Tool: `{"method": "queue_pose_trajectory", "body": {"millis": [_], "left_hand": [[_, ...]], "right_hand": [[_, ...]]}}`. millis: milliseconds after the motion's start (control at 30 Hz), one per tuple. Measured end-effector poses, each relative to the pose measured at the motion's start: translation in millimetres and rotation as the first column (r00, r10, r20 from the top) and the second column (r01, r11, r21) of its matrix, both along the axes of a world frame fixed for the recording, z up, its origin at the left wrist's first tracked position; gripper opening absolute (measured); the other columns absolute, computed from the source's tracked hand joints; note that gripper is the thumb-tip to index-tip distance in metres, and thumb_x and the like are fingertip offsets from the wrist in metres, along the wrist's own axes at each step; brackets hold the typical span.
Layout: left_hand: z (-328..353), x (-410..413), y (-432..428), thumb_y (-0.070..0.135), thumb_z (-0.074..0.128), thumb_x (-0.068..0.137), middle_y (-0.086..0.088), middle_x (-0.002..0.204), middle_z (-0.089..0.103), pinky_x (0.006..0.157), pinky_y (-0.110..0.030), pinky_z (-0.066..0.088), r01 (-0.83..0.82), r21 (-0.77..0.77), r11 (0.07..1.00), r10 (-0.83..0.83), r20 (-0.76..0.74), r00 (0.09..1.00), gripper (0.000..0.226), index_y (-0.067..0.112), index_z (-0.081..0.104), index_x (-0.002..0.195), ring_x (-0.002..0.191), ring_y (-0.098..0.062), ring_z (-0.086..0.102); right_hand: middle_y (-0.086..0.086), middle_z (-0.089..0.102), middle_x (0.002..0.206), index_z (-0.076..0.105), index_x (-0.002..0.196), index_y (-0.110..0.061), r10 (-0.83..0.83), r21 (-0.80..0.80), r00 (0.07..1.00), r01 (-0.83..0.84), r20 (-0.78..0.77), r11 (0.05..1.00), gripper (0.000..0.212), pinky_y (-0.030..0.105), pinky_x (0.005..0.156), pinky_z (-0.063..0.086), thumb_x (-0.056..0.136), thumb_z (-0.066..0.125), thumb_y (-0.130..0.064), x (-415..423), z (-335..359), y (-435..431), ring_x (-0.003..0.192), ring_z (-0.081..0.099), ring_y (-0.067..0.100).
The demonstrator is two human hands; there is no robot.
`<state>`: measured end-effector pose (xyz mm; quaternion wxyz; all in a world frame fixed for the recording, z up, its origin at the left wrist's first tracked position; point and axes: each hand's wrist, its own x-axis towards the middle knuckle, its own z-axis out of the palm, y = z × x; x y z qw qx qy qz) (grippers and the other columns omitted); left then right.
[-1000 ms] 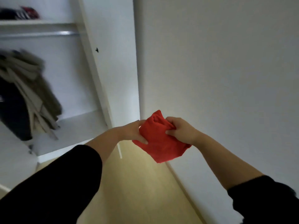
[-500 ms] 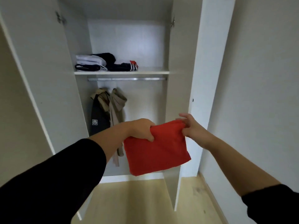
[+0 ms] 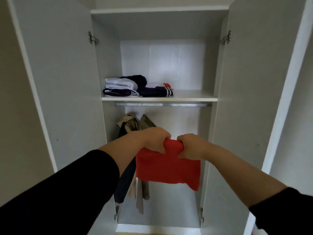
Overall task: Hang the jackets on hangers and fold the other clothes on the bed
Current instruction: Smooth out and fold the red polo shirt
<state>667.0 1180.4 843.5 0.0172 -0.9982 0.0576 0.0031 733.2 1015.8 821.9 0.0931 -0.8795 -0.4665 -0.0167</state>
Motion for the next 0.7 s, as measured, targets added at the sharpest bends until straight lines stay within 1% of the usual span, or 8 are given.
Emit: {"method": "queue_pose_trajectory", "body": {"millis": [100, 200, 300, 367, 433, 500, 567, 700], "left_hand": [[12, 56, 48, 0.037, 0.073, 0.079, 0.001, 0.109, 0.057, 0.081, -0.032, 0.048, -0.069, -0.026, 0.997, 0.069, -0.008, 0.998, 0.048, 0.019, 0.052, 0.118, 0.091, -0.014, 0.053], [32, 111, 94, 0.025, 0.078, 0.076, -0.001, 0.120, 0.056, 0.076, -0.026, 0.048, -0.166, -0.092, 0.982, 0.156, -0.109, 0.982, 0.066, 0.020, 0.046, 0.133, 0.087, -0.011, 0.055], [56, 167, 128, 0.021, 0.079, 0.073, -0.003, 0.110, 0.065, 0.081, -0.026, 0.050, -0.215, -0.094, 0.972, 0.211, -0.049, 0.976, 0.051, 0.013, 0.062, 0.120, 0.095, -0.018, 0.061], [76, 201, 147, 0.021, 0.080, 0.072, 0.000, 0.094, 0.067, 0.076, -0.024, 0.049, -0.225, -0.133, 0.965, 0.224, -0.027, 0.974, 0.035, 0.012, 0.068, 0.104, 0.088, -0.017, 0.063], [97, 229, 168, 0.020, 0.081, 0.072, 0.004, 0.085, 0.068, 0.076, -0.024, 0.049, -0.223, -0.216, 0.951, 0.219, -0.039, 0.975, 0.021, 0.018, 0.069, 0.090, 0.081, -0.013, 0.063], [117, 253, 189, 0.018, 0.080, 0.074, 0.004, 0.086, 0.070, 0.080, -0.024, 0.050, -0.215, -0.291, 0.932, 0.215, -0.034, 0.976, 0.016, 0.021, 0.069, 0.084, 0.082, -0.014, 0.065], [138, 275, 212, 0.017, 0.078, 0.075, -0.002, 0.092, 0.072, 0.086, -0.030, 0.051, -0.217, -0.326, 0.920, 0.235, 0.018, 0.972, 0.015, 0.017, 0.070, 0.087, 0.087, -0.018, 0.066], [174, 318, 258, 0.014, 0.076, 0.077, -0.002, 0.091, 0.074, 0.084, -0.028, 0.052, -0.192, -0.396, 0.898, 0.240, 0.074, 0.968, 0.012, 0.023, 0.070, 0.082, 0.084, -0.018, 0.070]], "right_hand": [[-0.005, 0.054, 0.085, 0.055, 0.088, -0.020, 0.021, 0.070, 1.000, -0.021, 0.009, 0.997, 0.024, 0.026, 0.070, 0.039, 0.075, 0.074, -0.023, 69, 16, 35, 0.081, 0.053, 0.015], [-0.006, 0.054, 0.080, 0.056, 0.080, -0.019, 0.024, 0.157, 0.998, -0.015, -0.055, 0.987, 0.023, 0.025, 0.065, 0.041, 0.072, 0.078, -0.018, 142, 41, 69, 0.075, 0.054, 0.012], [-0.005, 0.059, 0.076, 0.059, 0.075, -0.017, 0.040, 0.169, 0.987, -0.013, -0.155, 0.985, 0.021, 0.020, 0.059, 0.042, 0.071, 0.079, -0.015, 206, 73, 98, 0.067, 0.056, 0.007], [-0.004, 0.063, 0.075, 0.063, 0.076, -0.017, 0.062, 0.157, 0.980, -0.031, -0.190, 0.987, 0.018, 0.020, 0.058, 0.045, 0.071, 0.080, -0.017, 240, 100, 113, 0.066, 0.060, 0.009], [-0.005, 0.068, 0.078, 0.065, 0.078, -0.020, 0.081, 0.147, 0.968, -0.046, -0.238, 0.988, 0.014, 0.017, 0.057, 0.048, 0.074, 0.079, -0.018, 270, 126, 126, 0.068, 0.065, 0.009], [-0.004, 0.071, 0.084, 0.067, 0.085, -0.022, 0.106, 0.142, 0.951, -0.067, -0.289, 0.988, 0.013, 0.015, 0.058, 0.050, 0.077, 0.077, -0.020, 298, 147, 142, 0.073, 0.069, 0.010], [-0.001, 0.073, 0.092, 0.068, 0.095, -0.019, 0.111, 0.168, 0.939, -0.058, -0.326, 0.984, 0.018, 0.019, 0.064, 0.053, 0.079, 0.076, -0.020, 326, 163, 161, 0.079, 0.071, 0.014], [0.005, 0.074, 0.095, 0.069, 0.102, -0.012, 0.096, 0.253, 0.921, 0.003, -0.377, 0.967, 0.024, 0.028, 0.075, 0.056, 0.080, 0.074, -0.017, 377, 189, 201, 0.083, 0.072, 0.021]]}}
